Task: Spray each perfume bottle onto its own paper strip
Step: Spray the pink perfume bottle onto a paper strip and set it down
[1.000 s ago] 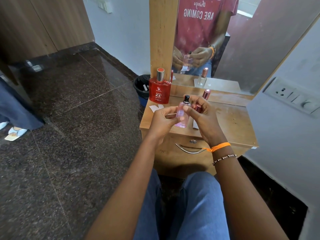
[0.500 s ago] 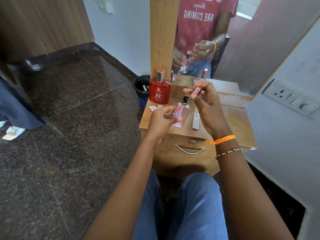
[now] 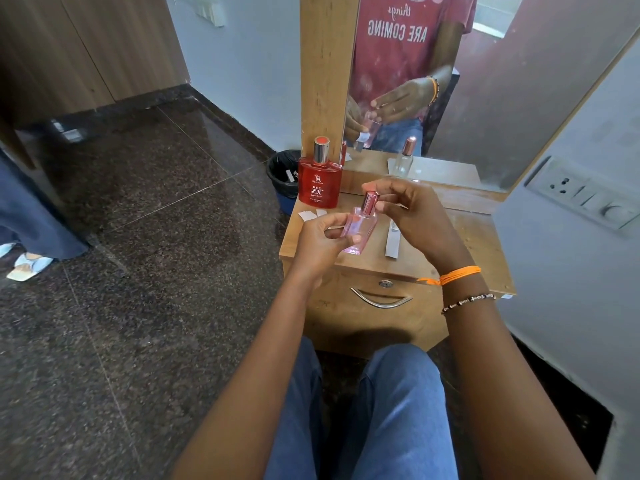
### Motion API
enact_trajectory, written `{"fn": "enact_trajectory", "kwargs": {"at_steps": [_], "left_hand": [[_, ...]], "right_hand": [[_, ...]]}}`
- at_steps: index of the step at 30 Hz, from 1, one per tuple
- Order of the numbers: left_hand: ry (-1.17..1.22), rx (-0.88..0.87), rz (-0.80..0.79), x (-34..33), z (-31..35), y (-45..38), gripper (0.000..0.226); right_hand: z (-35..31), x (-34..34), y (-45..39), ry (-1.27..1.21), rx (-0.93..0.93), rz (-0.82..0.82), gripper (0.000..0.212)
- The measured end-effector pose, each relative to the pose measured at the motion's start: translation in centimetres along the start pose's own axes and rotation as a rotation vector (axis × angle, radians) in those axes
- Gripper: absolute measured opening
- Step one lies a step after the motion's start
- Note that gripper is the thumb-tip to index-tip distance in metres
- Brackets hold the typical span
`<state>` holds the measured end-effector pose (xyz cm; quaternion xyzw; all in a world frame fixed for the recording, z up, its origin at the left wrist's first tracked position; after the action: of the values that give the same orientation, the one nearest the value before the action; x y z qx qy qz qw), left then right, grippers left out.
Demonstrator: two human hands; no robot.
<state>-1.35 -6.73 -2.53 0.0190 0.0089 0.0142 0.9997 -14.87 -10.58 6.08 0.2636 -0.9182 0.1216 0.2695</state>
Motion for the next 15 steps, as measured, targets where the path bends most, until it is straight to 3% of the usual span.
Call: {"fn": "enact_trajectory", "kwargs": {"at_steps": [10, 15], "left_hand": [[0.012, -0.022, -0.039, -0.09, 0.49, 0.30, 0.036], [0.012, -0.028, -0.022, -0.51, 0.90, 0.19, 0.037]], "right_hand": [[-0.41, 0.91, -0.09, 0.032, -0.039, -0.055, 0.032], [-0.72, 1.10, -0.39, 0.084, -0.068, -0.008, 0.010]]}}
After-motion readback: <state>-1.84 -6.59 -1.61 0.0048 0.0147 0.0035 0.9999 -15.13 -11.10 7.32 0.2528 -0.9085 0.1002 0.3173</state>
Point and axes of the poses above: each hand's wrist, its own y-axis away from the middle knuckle, its own x-axis out of the back of the hand, z = x × y, the point moved 5 cm from there along -y, towards the middle knuckle, and after that the axes turned 12 degrees about -z, right-handed, at the moved point
